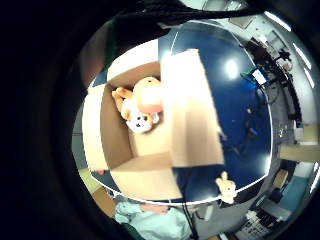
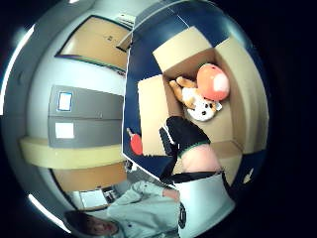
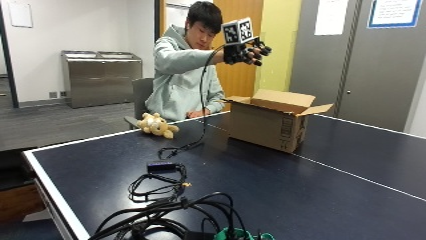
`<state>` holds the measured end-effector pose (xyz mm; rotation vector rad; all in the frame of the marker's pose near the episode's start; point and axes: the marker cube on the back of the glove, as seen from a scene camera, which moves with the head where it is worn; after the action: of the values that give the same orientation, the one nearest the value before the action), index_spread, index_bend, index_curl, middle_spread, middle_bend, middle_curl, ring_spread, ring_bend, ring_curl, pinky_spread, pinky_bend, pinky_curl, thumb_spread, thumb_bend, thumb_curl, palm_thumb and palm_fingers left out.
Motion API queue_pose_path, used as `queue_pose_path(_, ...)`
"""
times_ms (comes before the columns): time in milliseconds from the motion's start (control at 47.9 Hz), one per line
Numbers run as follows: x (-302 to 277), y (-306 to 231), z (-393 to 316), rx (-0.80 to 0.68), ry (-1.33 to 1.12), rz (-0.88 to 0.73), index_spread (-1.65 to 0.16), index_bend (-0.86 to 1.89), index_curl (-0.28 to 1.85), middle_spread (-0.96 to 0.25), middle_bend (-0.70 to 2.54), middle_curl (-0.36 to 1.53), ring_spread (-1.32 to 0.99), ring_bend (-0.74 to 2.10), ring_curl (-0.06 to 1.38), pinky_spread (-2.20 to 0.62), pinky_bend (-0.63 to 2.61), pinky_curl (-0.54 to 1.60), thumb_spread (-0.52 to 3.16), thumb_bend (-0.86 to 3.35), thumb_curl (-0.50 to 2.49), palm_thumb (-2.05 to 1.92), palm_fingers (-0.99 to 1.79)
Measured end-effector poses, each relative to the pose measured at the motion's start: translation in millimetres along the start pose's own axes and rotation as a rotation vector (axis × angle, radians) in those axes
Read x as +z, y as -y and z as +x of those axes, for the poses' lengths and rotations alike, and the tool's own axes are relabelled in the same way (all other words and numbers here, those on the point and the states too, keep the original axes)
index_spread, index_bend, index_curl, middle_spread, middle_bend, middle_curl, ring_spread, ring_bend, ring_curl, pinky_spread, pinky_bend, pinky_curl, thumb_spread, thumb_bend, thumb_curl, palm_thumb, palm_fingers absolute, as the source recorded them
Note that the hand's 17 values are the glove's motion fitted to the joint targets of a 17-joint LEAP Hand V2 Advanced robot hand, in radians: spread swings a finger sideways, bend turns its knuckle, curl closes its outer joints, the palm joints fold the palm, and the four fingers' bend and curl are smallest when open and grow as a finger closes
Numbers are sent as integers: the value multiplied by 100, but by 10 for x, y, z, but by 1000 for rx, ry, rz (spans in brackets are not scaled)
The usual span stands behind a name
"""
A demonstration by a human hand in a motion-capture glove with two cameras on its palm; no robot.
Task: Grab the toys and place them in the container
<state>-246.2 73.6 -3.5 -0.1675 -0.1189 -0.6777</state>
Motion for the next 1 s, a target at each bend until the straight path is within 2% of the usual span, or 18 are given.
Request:
queue_pose_path(104,-436,-545,-65,98,-98,98,-23,14,32,1,14,38,1,20,28,2,79,34,122,-1,57,24,-20)
queue_pose_path(209,-772,-1087,131,216,-245,128,-23,27,37,-2,26,41,1,20,28,3,62,30,131,6,56,36,5)
queue_pose_path(292,-876,-1525,369,278,-307,111,-23,25,37,-2,25,41,2,21,28,4,60,29,135,7,54,39,3)
queue_pose_path(375,-828,-2029,653,371,-260,74,-23,21,39,-2,21,40,3,19,28,4,64,30,137,5,52,36,-3)
queue_pose_path(459,-635,-2511,993,559,-138,15,-23,17,38,-1,17,38,3,17,27,4,67,31,137,0,48,29,-6)
queue_pose_path(563,-266,-2596,1820,684,-104,106,-22,16,37,0,16,37,3,18,27,4,69,32,137,-3,44,24,-8)
queue_pose_path(668,103,-2932,2459,497,-175,-1,-22,14,36,0,17,36,4,19,28,5,70,33,136,-3,41,19,-8)
queue_pose_path(793,761,-2923,3007,690,-246,155,-20,13,34,2,17,35,5,21,28,6,70,33,136,-3,38,13,-7)
queue_pose_path(834,966,-3098,3004,703,-220,71,-19,13,34,3,17,35,6,21,29,6,71,34,135,-3,37,11,-8)
queue_pose_path(897,1178,-3316,2913,826,-170,-119,-18,11,32,3,17,35,6,22,29,6,76,35,135,-2,36,9,-7)
queue_pose_path(1001,1388,-3440,2925,872,-214,-219,-17,7,29,5,15,33,6,35,32,6,87,38,135,-1,35,8,-2)
